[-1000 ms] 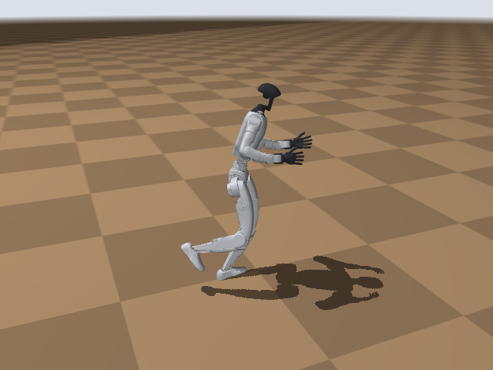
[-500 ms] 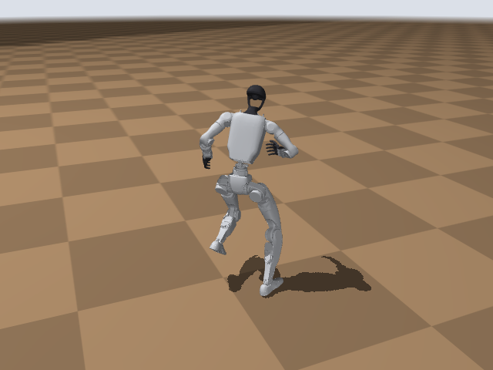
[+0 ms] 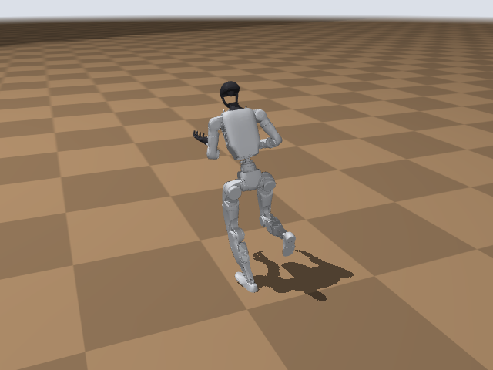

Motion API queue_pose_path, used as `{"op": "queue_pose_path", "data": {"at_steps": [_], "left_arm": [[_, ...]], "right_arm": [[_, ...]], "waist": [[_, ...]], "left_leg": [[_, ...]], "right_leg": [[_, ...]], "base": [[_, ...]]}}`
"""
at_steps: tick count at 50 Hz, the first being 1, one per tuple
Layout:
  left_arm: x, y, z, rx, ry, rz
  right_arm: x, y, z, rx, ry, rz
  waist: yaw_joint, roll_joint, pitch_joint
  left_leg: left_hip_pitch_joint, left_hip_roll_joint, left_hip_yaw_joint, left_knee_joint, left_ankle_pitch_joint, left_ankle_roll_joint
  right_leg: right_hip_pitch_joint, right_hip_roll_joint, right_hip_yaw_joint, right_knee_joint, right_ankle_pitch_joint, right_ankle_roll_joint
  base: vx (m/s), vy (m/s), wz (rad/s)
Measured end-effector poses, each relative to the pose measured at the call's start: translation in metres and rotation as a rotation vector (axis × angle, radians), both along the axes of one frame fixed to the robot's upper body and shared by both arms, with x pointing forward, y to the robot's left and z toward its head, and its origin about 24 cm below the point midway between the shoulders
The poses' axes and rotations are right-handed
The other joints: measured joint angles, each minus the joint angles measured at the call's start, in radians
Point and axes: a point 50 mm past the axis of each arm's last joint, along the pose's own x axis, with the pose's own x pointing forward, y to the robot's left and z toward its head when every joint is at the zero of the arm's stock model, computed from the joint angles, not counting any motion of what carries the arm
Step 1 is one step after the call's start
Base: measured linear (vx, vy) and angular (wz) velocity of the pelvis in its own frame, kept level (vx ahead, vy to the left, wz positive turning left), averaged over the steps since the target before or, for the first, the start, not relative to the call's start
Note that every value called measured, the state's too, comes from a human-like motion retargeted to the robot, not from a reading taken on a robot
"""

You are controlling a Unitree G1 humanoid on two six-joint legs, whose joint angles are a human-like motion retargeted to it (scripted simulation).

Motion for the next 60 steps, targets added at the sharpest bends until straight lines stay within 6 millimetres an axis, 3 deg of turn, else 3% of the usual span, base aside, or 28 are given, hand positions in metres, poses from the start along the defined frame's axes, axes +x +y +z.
{"op": "queue_pose_path", "data": {"at_steps": [2, 5, 7, 10, 13, 16, 18, 20, 21, 23, 25, 28, 30, 32, 35, 38, 40, 42, 43, 45, 47, 49, 51, 53, 55, 57, 58, 60], "left_arm": [[-0.009, -0.010, 0.080, 0.506, -0.389, 0.247], [-0.050, -0.023, 0.154, 0.637, -0.770, 0.483], [-0.069, -0.030, 0.172, 0.594, -0.896, 0.475], [-0.086, -0.031, 0.169, 0.568, -0.995, 0.415], [-0.093, -0.020, 0.150, 0.606, -0.992, 0.396], [-0.081, -0.011, 0.113, 0.681, -0.835, 0.301], [-0.067, 0.001, 0.076, 0.721, -0.613, 0.270], [-0.046, 0.017, 0.020, 0.763, -0.241, 0.269], [-0.036, 0.028, -0.018, 0.790, -0.024, 0.253], [-0.040, 0.053, -0.096, 0.757, 0.370, 0.174], [-0.079, 0.086, -0.148, 0.927, 0.625, 0.119], [-0.148, 0.119, -0.166, 1.055, 0.843, 0.020], [-0.180, 0.132, -0.165, 1.107, 0.933, -0.075], [-0.197, 0.137, -0.161, 1.148, 0.936, -0.173], [-0.211, 0.144, -0.146, 1.199, 0.921, -0.181], [-0.198, 0.140, -0.136, 1.213, 0.840, -0.082], [-0.179, 0.133, -0.136, 1.226, 0.774, -0.041], [-0.147, 0.118, -0.146, 1.173, 0.702, 0.005], [-0.123, 0.106, -0.148, 1.149, 0.648, 0.042], [-0.061, 0.071, -0.127, 1.150, 0.454, 0.141], [-0.007, 0.024, -0.062, 1.114, 0.146, 0.229], [0.011, -0.018, 0.018, 1.009, -0.184, 0.288], [0.001, -0.038, 0.084, 0.920, -0.451, 0.381], [-0.021, -0.046, 0.123, 0.846, -0.644, 0.460], [-0.041, -0.051, 0.141, 0.772, -0.780, 0.459], [-0.056, -0.053, 0.147, 0.734, -0.879, 0.422], [-0.062, -0.052, 0.149, 0.720, -0.918, 0.406], [-0.070, -0.049, 0.151, 0.699, -0.955, 0.373]], "right_arm": [[-0.027, -0.031, 0.004, -0.077, -0.008, 0.026], [-0.062, -0.057, 0.012, -0.257, 0.051, 0.097], [-0.076, -0.070, 0.006, -0.285, 0.169, 0.103], [-0.093, -0.082, -0.009, -0.344, 0.321, 0.118], [-0.095, -0.083, -0.018, -0.469, 0.375, 0.168], [-0.083, -0.082, -0.031, -0.496, 0.402, 0.166], [-0.068, -0.082, -0.041, -0.443, 0.413, 0.124], [-0.043, -0.074, -0.055, -0.350, 0.413, 0.056], [-0.020, -0.061, -0.051, -0.319, 0.345, 0.046], [0.024, -0.020, -0.012, -0.265, 0.115, 0.083], [0.043, 0.026, 0.059, -0.197, -0.201, 0.187], [0.021, 0.071, 0.145, 0.008, -0.574, 0.264], [-0.007, 0.082, 0.178, 0.162, -0.733, 0.317], [-0.028, 0.084, 0.191, 0.215, -0.831, 0.410], [-0.041, 0.083, 0.187, 0.034, -0.930, 0.339], [-0.046, 0.078, 0.158, 0.144, -0.756, 0.569], [-0.040, 0.071, 0.133, 0.135, -0.615, 0.582], [-0.029, 0.067, 0.101, 0.051, -0.464, 0.534], [-0.022, 0.063, 0.083, -0.006, -0.385, 0.482], [-0.010, 0.043, 0.038, -0.102, -0.196, 0.335], [-0.018, 0.007, 0.001, -0.085, -0.003, 0.210], [-0.042, -0.032, -0.014, -0.072, 0.118, 0.132], [-0.067, -0.060, -0.014, -0.152, 0.211, 0.112], [-0.083, -0.078, -0.014, -0.247, 0.304, 0.133], [-0.092, -0.091, -0.014, -0.310, 0.384, 0.153], [-0.098, -0.101, -0.013, -0.376, 0.433, 0.145], [-0.099, -0.106, -0.012, -0.424, 0.441, 0.125], [-0.100, -0.112, -0.007, -0.534, 0.412, 0.050]], "waist": [[-0.128, 0.074, -0.011], [-0.296, 0.177, -0.064], [-0.330, 0.225, -0.110], [-0.316, 0.238, -0.168], [-0.293, 0.141, -0.138], [-0.244, 0.009, -0.088], [-0.188, 0.004, -0.101], [-0.094, 0.010, -0.091], [-0.049, 0.008, -0.076], [0.024, -0.010, -0.053], [0.085, -0.057, -0.065], [0.237, -0.132, -0.128], [0.367, -0.173, -0.157], [0.439, -0.211, -0.200], [0.491, -0.196, -0.218], [0.484, -0.065, -0.153], [0.457, 0.015, -0.129], [0.391, 0.015, -0.113], [0.342, -0.015, -0.099], [0.232, -0.066, -0.073], [0.140, -0.041, -0.054], [0.026, -0.002, -0.055], [-0.114, 0.047, -0.094], [-0.244, 0.111, -0.152], [-0.348, 0.189, -0.205], [-0.433, 0.226, -0.230], [-0.469, 0.208, -0.230], [-0.507, 0.093, -0.184]], "left_leg": [[0.061, 0.035, -0.061, -0.083, 0.055, -0.054], [0.175, 0.093, -0.101, -0.271, 0.282, -0.144], [0.255, 0.135, -0.073, -0.392, 0.526, -0.222], [0.395, 0.148, 0.005, -0.530, 0.832, -0.311], [0.526, 0.047, -0.056, -0.463, 0.817, -0.254], [0.458, -0.080, -0.139, 0.066, 0.611, -0.177], [0.236, -0.036, -0.091, 0.627, 0.473, -0.176], [0.044, 0.029, -0.064, 1.101, 0.345, -0.091], [-0.064, 0.025, -0.069, 1.284, 0.289, -0.049], [-0.287, -0.004, -0.064, 1.556, 0.214, -0.004], [-0.488, -0.031, -0.022, 1.660, 0.191, -0.014], [-0.667, -0.012, 0.051, 1.526, 0.214, -0.040], [-0.673, 0.026, 0.113, 1.315, 0.243, -0.039], [-0.648, 0.027, 0.180, 1.009, 0.268, -0.005], [-0.434, 0.032, 0.261, 0.427, 0.281, -0.026], [-0.064, 0.027, 0.228, -0.240, 0.311, -0.193], [0.079, 0.058, 0.132, -0.442, 0.373, -0.255], [0.101, 0.046, 0.054, -0.410, 0.419, -0.170], [0.068, 0.015, 0.023, -0.313, 0.378, -0.084], [-0.055, -0.031, -0.038, -0.010, 0.206, 0.041], [-0.098, -0.026, -0.093, 0.159, 0.087, 0.054], [-0.036, -0.035, -0.138, 0.133, 0.066, 0.017], [0.069, -0.035, -0.174, -0.009, 0.129, -0.044], [0.168, -0.005, -0.192, -0.190, 0.272, -0.112], [0.246, 0.046, -0.190, -0.353, 0.483, -0.189], [0.326, 0.069, -0.160, -0.449, 0.657, -0.247], [0.378, 0.049, -0.143, -0.461, 0.692, -0.250], [0.512, -0.034, -0.124, -0.362, 0.655, -0.194]], "right_leg": [[-0.107, 0.009, -0.070, 0.015, -0.023, 0.003], [-0.213, -0.049, -0.176, -0.147, -0.073, -0.033], [-0.230, -0.073, -0.245, -0.361, -0.091, -0.070], [-0.150, -0.069, -0.321, -0.793, -0.019, -0.067], [0.055, -0.073, -0.293, -1.317, 0.063, 0.036], [0.243, -0.135, -0.233, -1.649, 0.133, 0.114], [0.250, -0.140, -0.209, -1.649, 0.152, 0.055], [0.184, -0.140, -0.172, -1.414, 0.055, -0.015], [0.165, -0.136, -0.152, -1.329, -0.016, -0.042], [0.170, -0.134, -0.124, -1.256, -0.123, -0.071], [0.211, -0.143, -0.102, -1.261, -0.149, -0.059], [0.363, -0.134, -0.050, -1.437, 0.009, -0.051], [0.483, -0.146, -0.004, -1.572, 0.228, -0.034], [0.550, -0.178, 0.007, -1.666, 0.450, 0.019], [0.675, -0.164, 0.011, -1.666, 0.546, 0.039], [0.739, -0.070, -0.011, -1.253, 0.395, 0.009], [0.673, -0.036, -0.044, -0.815, 0.259, -0.043], [0.513, -0.055, -0.044, -0.367, 0.123, -0.099], [0.416, -0.064, -0.027, -0.168, 0.062, -0.105], [0.222, -0.031, -0.010, 0.142, -0.041, -0.073], [0.046, 0.025, -0.047, 0.270, -0.082, -0.039], [-0.090, 0.012, -0.087, 0.245, -0.094, -0.021], [-0.192, -0.051, -0.134, 0.090, -0.081, -0.033], [-0.251, -0.111, -0.215, -0.178, -0.034, -0.067], [-0.234, -0.118, -0.325, -0.564, 0.037, -0.080], [-0.117, -0.066, -0.378, -1.075, 0.131, -0.033], [-0.028, -0.049, -0.365, -1.342, 0.179, 0.009], [0.176, -0.072, -0.292, -1.720, 0.226, 0.098]], "base": [[0.99, 0.01, 2.06], [1.13, -0.11, 1.49], [1.23, -0.29, 0.39], [1.30, -0.37, -0.06], [1.32, -0.37, 0.08], [1.24, -0.36, -0.12], [1.05, -0.27, -0.28], [0.99, -0.25, -0.62], [0.95, -0.26, -0.78], [0.98, -0.24, -0.69], [1.16, -0.19, -0.64], [1.39, -0.11, -1.06], [1.50, 0.03, -1.24], [1.50, 0.14, -0.59], [1.56, 0.23, -0.51], [1.53, 0.32, -0.47], [1.39, 0.35, -0.25], [1.20, 0.26, 0.25], [1.07, 0.19, 0.93], [1.02, 0.14, 1.52], [1.09, 0.12, 1.66], [1.21, 0.09, 1.64], [1.29, 0.00, 1.34], [1.32, -0.12, 0.77], [1.34, -0.23, 0.56], [1.38, -0.33, 0.90], [1.42, -0.40, 1.03], [1.42, -0.47, 0.60]]}}
